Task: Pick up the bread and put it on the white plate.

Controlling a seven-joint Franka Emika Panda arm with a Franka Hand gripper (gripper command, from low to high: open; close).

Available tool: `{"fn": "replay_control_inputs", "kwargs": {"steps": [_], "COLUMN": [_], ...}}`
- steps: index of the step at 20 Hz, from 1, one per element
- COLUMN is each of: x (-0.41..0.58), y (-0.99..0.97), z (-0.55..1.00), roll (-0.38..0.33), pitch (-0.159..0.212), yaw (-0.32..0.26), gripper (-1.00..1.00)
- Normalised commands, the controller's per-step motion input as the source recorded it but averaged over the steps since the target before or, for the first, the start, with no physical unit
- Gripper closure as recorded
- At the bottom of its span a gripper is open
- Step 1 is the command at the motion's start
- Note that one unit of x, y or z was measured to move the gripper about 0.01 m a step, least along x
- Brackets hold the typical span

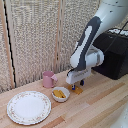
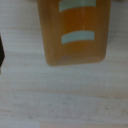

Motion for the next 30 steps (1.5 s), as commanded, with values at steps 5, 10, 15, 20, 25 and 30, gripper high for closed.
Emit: {"fn": "replay_control_inputs", "kwargs": {"steps": [5,10,15,20,25,30], "x": [0.259,0.193,0.059,-0.075,0.017,0.155], "y": [-0.04,-0.07,-0.06,-0.06,-0.14,0.06], "z": [-0.17,-0.07,0.00,0.59,1.00,1.00], "roll": [-0.001,0.000,0.000,0.002,0.000,0.006], "pitch": [-0.009,-0.008,0.000,0.000,0.007,0.031], "yaw": [0.112,0.096,0.016,-0.043,-0.097,0.000], "gripper": [1.00,1.00,1.00,1.00,1.00,1.00]}}
